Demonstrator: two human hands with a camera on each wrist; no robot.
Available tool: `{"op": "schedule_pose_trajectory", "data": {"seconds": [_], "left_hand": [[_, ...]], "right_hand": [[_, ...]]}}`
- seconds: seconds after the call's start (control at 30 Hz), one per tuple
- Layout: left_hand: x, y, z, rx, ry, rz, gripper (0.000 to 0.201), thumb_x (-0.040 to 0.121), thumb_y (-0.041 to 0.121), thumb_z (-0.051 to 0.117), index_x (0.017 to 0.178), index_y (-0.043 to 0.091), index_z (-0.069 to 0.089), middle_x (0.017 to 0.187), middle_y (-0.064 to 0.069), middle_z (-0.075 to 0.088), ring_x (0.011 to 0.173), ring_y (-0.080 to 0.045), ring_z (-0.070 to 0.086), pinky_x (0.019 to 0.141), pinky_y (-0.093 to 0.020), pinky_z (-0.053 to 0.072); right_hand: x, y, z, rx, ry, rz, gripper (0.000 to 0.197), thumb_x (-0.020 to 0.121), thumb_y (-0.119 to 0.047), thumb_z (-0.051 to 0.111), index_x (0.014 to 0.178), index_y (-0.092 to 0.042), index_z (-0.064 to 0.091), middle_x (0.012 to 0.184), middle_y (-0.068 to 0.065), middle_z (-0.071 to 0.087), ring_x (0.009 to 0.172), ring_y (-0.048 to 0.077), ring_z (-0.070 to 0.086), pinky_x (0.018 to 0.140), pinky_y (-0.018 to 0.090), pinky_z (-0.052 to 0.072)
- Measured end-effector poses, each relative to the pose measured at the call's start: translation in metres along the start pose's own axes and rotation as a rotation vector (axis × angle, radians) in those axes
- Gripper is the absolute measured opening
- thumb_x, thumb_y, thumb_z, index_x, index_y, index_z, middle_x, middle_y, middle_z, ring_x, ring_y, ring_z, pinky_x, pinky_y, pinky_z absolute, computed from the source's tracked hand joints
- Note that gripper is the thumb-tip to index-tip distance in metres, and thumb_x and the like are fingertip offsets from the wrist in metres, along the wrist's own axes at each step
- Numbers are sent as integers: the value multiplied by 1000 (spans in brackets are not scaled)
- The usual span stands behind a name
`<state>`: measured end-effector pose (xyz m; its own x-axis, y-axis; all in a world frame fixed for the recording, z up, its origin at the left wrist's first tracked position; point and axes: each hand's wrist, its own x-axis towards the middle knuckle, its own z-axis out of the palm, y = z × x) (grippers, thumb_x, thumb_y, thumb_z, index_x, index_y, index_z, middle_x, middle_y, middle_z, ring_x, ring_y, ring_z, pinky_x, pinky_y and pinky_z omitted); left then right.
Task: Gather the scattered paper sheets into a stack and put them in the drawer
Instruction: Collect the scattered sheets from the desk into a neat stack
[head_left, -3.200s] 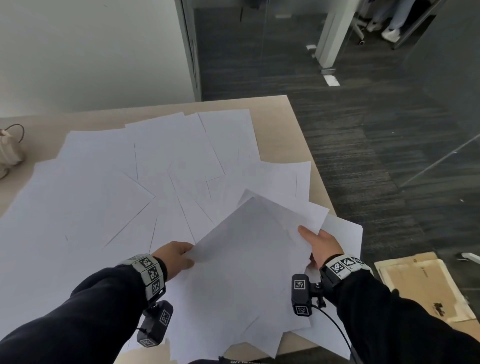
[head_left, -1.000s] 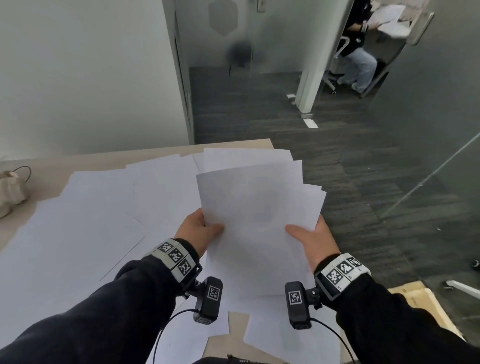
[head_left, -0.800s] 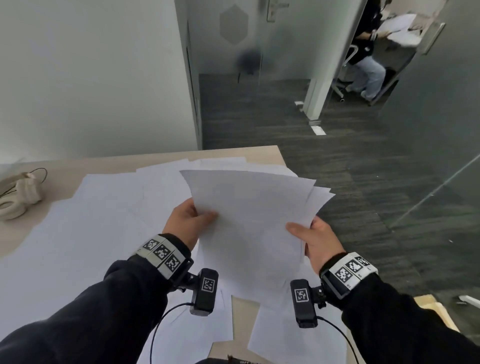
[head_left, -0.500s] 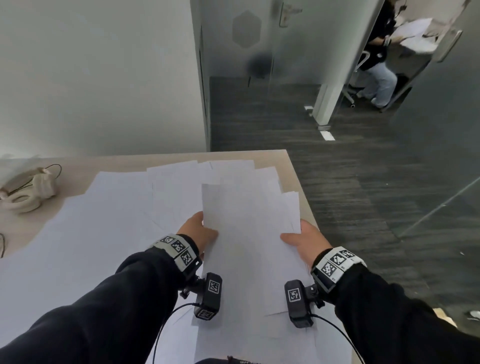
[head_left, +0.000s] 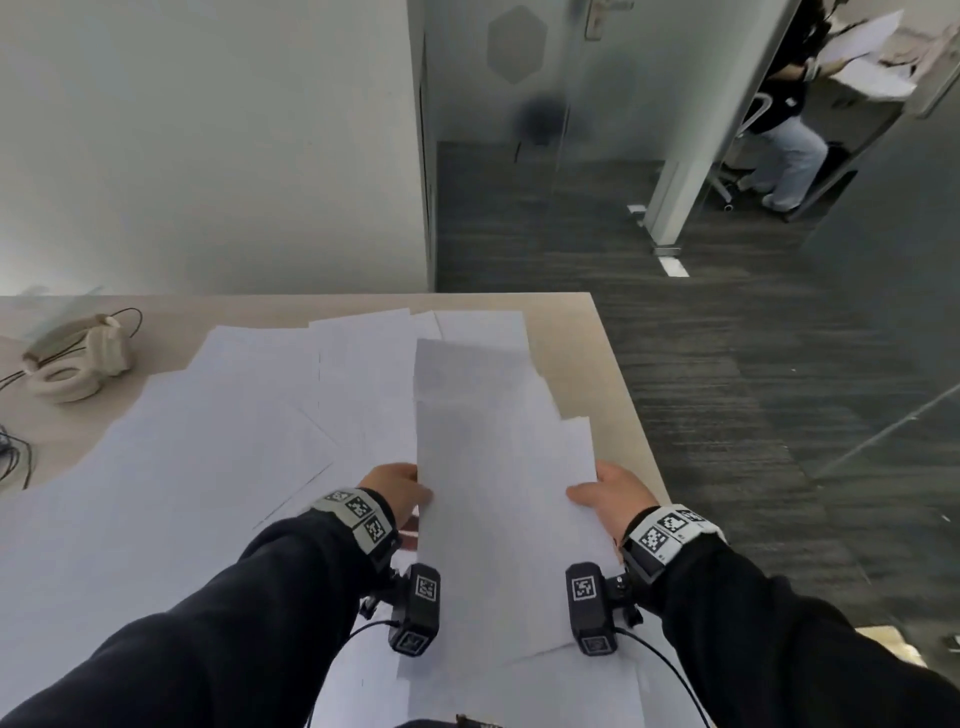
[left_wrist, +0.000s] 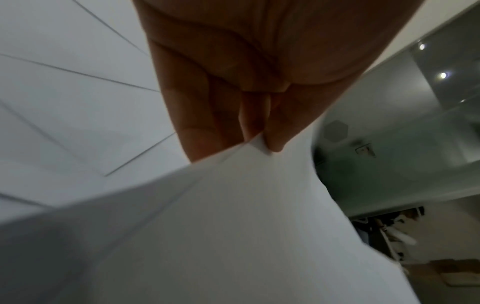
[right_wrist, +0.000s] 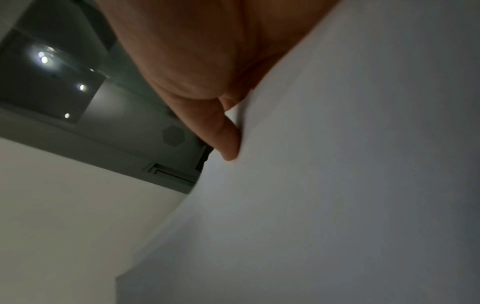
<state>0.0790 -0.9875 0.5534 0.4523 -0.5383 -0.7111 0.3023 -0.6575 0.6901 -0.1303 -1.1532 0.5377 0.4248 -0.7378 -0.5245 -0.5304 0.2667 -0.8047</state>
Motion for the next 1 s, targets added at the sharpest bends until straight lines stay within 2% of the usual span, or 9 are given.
{"op": "schedule_pose_trajectory", "data": {"seconds": [0.07, 0.17, 0.3, 0.4, 0.5, 0.6, 0.73, 0.87, 1.0], "left_hand": [[1, -12, 4, 23, 8, -7, 30, 85, -8, 50, 95, 13, 69, 86, -13, 74, 72, -33, 71, 68, -49, 60], [2, -13, 3, 38, 58, 75, 31, 85, -3, 48, 94, 18, 68, 92, -16, 73, 77, -35, 70, 72, -59, 58], [0, 9, -7, -7, 129, 292, 30, 88, 3, 52, 101, 24, 69, 85, -6, 75, 79, -35, 71, 67, -52, 61], [-6, 32, -15, -97, 175, 485, 32, 91, 1, 54, 92, 27, 71, 83, 0, 76, 80, -32, 71, 68, -44, 60], [-12, 45, -22, -136, 216, 620, 34, 93, 4, 56, 88, 33, 74, 89, 1, 77, 86, -28, 71, 78, -45, 59], [-13, 39, -25, -123, 241, 641, 38, 93, 7, 58, 85, 41, 73, 88, 6, 76, 87, -22, 71, 83, -44, 57], [-13, 21, -22, -73, 222, 628, 35, 90, -1, 59, 89, 32, 71, 83, 13, 75, 78, -3, 67, 78, -30, 50], [-8, 8, -18, -7, 119, 577, 32, 84, 2, 65, 98, 30, 70, 97, 6, 77, 95, -12, 72, 94, -36, 52], [-5, 0, -15, 90, 95, 536, 36, 85, 0, 64, 101, 32, 68, 96, 10, 76, 93, -8, 72, 95, -34, 53]], "right_hand": [[0, 8, 4, -67, -9, 2, 24, 84, 1, 62, 107, -5, 67, 102, 15, 72, 95, 34, 69, 90, 46, 54], [-3, 11, 5, -86, 22, -71, 23, 86, -2, 61, 106, -11, 68, 98, 8, 73, 89, 28, 70, 85, 40, 56], [-10, -7, 3, 116, 79, -195, 17, 89, -4, 61, 100, -15, 68, 93, 2, 74, 81, 19, 70, 67, 27, 55], [-11, -27, 0, 351, 91, -222, 11, 90, -6, 64, 95, -12, 71, 93, 9, 76, 83, 25, 72, 73, 34, 56], [-8, -41, -4, 416, 99, -233, 5, 87, -12, 69, 88, -11, 73, 94, 13, 76, 88, 35, 71, 81, 45, 58], [-8, -42, -3, 376, 89, -237, 12, 84, -15, 72, 88, -4, 72, 97, 22, 73, 93, 44, 68, 87, 57, 54], [-10, -26, 3, 290, 66, -213, 5, 84, -13, 73, 87, -9, 73, 92, 12, 76, 92, 35, 71, 90, 51, 55], [-10, -7, 5, 186, 45, -215, 13, 82, -13, 75, 95, -11, 74, 94, 5, 77, 93, 25, 72, 94, 46, 54], [-12, 2, 2, 131, 43, -203, 17, 82, -10, 74, 99, -10, 73, 95, 3, 76, 94, 21, 72, 92, 39, 55]]}}
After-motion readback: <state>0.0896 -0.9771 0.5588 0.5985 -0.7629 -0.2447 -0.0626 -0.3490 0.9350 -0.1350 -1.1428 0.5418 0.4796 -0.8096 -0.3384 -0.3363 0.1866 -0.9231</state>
